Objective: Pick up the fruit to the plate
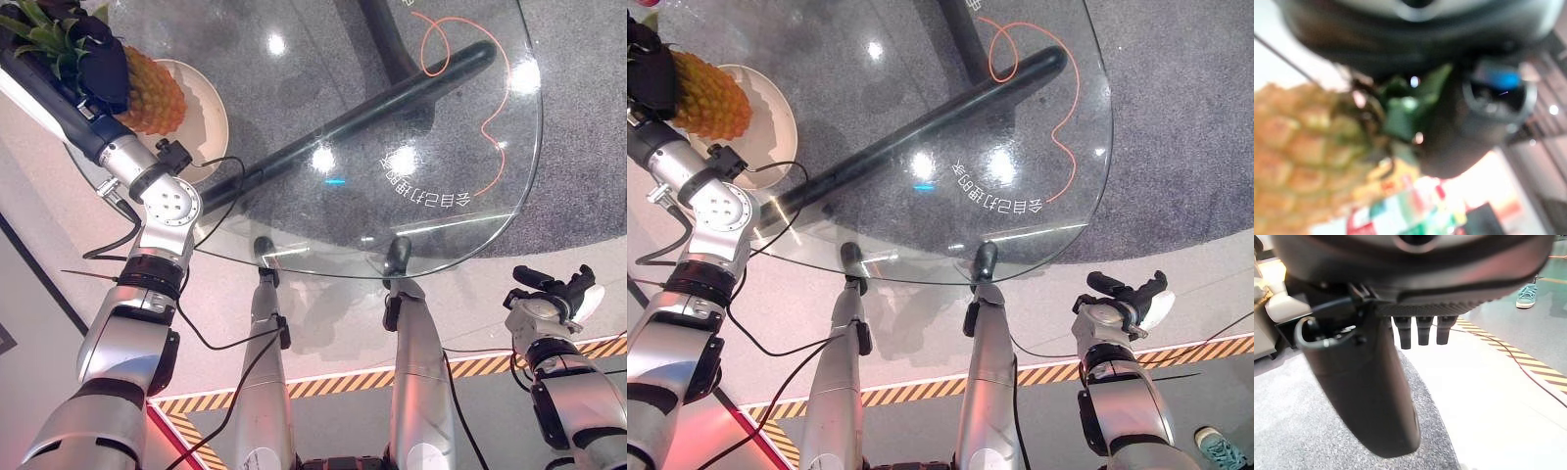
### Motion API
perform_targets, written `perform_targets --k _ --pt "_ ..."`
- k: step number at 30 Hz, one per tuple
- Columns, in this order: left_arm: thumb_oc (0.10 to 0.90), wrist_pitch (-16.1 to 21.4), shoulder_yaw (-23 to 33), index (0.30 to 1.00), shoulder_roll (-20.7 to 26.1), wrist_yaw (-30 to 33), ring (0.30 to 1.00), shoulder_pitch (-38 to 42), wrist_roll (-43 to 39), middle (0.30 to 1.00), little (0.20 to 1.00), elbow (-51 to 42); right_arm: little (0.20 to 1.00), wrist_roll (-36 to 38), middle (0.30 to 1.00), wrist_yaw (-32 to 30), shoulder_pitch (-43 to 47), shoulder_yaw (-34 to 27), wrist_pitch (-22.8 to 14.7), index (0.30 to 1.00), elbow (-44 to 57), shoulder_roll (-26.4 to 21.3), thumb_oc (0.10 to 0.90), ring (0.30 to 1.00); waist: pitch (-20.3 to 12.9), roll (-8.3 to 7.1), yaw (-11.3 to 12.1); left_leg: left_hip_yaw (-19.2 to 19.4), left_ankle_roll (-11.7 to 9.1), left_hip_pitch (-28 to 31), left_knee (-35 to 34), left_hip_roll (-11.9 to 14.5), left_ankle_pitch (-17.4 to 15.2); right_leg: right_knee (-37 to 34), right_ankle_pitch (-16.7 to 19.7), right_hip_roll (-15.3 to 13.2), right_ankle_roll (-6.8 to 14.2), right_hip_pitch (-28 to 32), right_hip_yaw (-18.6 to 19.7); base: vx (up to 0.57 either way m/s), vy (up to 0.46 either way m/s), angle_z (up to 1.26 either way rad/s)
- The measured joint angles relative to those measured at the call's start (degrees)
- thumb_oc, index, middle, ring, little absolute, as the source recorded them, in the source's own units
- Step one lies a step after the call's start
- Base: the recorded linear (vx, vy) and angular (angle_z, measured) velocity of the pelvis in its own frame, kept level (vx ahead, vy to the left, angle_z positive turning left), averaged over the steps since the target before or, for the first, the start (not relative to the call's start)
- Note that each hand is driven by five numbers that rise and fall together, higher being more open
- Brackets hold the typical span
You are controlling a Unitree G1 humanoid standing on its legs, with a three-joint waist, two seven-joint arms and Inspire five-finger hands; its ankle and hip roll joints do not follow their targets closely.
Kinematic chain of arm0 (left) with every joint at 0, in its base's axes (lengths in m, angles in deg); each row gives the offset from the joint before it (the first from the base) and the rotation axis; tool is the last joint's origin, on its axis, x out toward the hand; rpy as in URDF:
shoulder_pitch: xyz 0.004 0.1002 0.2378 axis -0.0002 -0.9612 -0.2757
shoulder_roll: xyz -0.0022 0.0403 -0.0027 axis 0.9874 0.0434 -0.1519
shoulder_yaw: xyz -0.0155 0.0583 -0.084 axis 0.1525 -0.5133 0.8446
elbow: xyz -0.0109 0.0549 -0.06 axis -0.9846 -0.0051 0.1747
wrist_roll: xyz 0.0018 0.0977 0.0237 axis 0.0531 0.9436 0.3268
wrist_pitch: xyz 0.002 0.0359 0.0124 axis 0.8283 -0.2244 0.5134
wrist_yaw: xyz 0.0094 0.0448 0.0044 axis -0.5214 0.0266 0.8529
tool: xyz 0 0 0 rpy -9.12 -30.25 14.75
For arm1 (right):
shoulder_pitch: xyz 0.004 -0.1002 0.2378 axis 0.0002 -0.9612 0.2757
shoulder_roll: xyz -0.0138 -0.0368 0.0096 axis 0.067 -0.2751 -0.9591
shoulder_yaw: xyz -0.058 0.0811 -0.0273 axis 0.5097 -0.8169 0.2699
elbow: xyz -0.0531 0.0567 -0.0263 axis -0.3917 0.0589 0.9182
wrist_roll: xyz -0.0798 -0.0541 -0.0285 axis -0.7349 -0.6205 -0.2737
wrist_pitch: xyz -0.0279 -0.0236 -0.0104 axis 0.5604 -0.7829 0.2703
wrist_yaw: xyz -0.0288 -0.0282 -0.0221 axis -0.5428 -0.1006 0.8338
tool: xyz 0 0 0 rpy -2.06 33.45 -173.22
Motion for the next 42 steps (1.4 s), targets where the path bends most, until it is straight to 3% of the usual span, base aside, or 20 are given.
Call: perform_targets --k 34,35,36,38,40,42 --pt "0.100 0.1 -0.4 0.300 -0.1 -3.3 0.300 2.9 -4.0 0.300 0.200 5.7 0.900 -0.4 0.900 0.1 1.9 0.2 -0.2 0.900 0.0 0.6 0.800 0.900 0.1 -0.94 -0.4 -0.4 0.0 -2.1 0.0 0.1 0.0 -0.2 0.0 0.2 -0.1 -1.7 -0.3 0.00 0.000 0.00" --pt "0.270 0.1 -0.4 0.446 -0.1 -3.3 0.446 3.3 -4.0 0.446 0.370 5.7 0.900 -0.4 0.900 0.1 1.8 0.2 -0.2 0.900 -0.1 0.6 0.800 0.900 0.0 -0.95 -0.4 -0.5 -0.1 -2.2 0.0 0.1 0.1 -0.2 0.0 0.2 -0.1 -1.7 -0.2 0.00 0.000 0.00" --pt "0.355 0.1 -0.4 0.519 -0.1 -3.4 0.519 3.6 -4.0 0.519 0.455 5.7 0.900 -0.4 0.900 0.1 1.9 0.2 -0.2 0.900 0.0 0.6 0.800 0.900 0.0 -0.96 -0.4 -0.7 -0.1 -2.3 0.0 0.2 0.1 -0.2 0.0 0.3 -0.1 -1.7 -0.2 0.00 0.000 0.00" --pt "0.438 0.1 -0.6 0.589 -0.1 -3.4 0.589 4.1 -4.0 0.589 0.538 5.7 0.900 -0.4 0.900 0.1 2.0 0.2 -0.2 0.900 0.0 0.6 0.800 0.900 0.0 -1.11 -0.4 -0.8 -0.2 -2.5 0.1 0.2 0.1 -0.3 0.0 0.4 -0.1 -1.8 -0.3 0.00 0.000 0.00" --pt "0.687 0.2 -0.6 0.804 -0.1 -3.4 0.804 4.4 -4.0 0.804 0.787 5.7 0.900 -0.4 0.900 0.1 2.0 0.2 -0.3 0.900 0.0 0.6 0.800 0.900 0.0 -1.16 -0.4 -0.8 -0.2 -2.5 0.1 0.3 0.1 -0.3 0.0 0.4 -0.1 -1.8 -0.3 0.00 0.000 0.00" --pt "0.690 0.2 -0.6 0.806 -0.1 -3.4 0.806 4.6 -4.0 0.806 0.790 5.7 0.900 -0.4 0.900 0.1 2.0 0.2 -0.3 0.900 0.0 0.6 0.800 0.900 0.0 -1.16 -0.4 -0.8 -0.2 -2.5 0.1 0.2 0.1 -0.3 0.0 0.4 -0.1 -1.8 -0.3 0.00 0.000 0.00"
